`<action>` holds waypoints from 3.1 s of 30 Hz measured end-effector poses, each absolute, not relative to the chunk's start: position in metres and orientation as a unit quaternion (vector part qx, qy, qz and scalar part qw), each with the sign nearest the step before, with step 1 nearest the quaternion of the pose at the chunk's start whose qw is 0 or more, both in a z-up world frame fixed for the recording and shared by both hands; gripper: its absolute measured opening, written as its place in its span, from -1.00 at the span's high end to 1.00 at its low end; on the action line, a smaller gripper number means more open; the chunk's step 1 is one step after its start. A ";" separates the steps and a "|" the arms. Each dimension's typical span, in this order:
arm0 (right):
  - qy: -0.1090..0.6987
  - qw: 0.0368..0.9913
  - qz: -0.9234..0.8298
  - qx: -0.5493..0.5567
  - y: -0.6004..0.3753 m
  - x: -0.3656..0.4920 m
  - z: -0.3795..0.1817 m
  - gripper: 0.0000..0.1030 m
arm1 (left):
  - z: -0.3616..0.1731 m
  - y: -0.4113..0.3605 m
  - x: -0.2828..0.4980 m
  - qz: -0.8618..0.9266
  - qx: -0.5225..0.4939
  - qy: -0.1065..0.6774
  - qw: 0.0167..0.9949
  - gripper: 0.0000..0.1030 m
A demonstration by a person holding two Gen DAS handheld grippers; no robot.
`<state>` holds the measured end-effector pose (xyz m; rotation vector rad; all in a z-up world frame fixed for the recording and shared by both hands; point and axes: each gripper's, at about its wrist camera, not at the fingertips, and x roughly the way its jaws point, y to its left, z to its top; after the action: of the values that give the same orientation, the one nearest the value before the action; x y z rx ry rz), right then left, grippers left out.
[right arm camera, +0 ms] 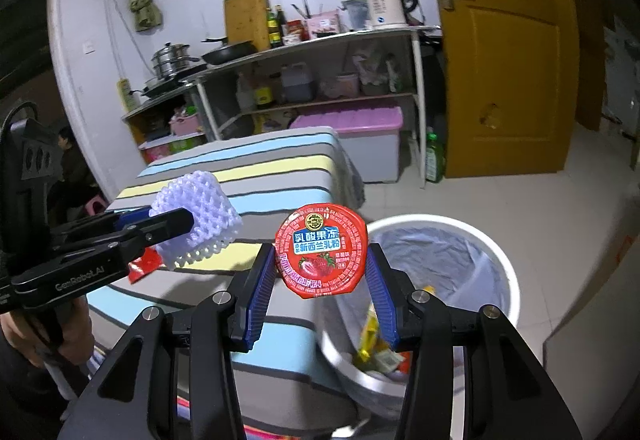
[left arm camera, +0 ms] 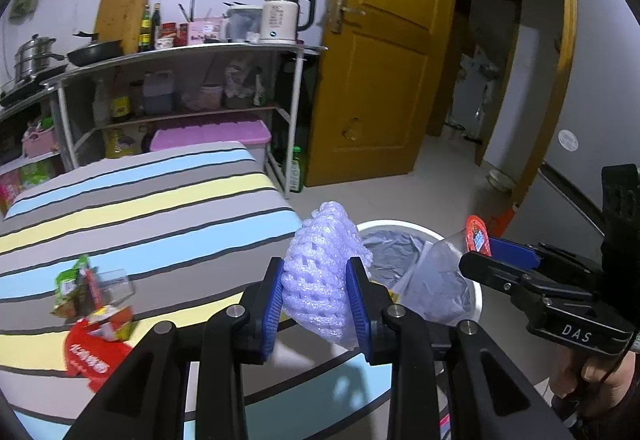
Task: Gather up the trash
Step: 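Carry the foam net and red lid over the bin and open both tools, then move both open tools back to the remaining wrappers on the table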
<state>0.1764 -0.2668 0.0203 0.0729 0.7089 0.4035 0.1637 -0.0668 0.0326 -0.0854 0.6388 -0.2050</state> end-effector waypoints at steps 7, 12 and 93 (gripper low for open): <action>0.356 0.917 0.172 0.047 -0.290 0.183 0.010 0.10 | 0.022 -0.092 0.182 -0.123 -0.032 0.325 0.937 0.38; 0.366 0.915 0.161 0.052 -0.300 0.187 0.001 0.10 | 0.014 -0.105 0.192 -0.139 -0.029 0.333 0.932 0.38; 0.343 0.899 0.273 -0.014 -0.172 0.156 0.025 0.06 | 0.025 0.049 0.091 -0.004 -0.101 0.274 0.957 0.05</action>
<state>0.1563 -0.1722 0.0248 -0.0300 0.7100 0.5659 0.0906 0.0490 0.0247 -0.2041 0.5553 -0.0073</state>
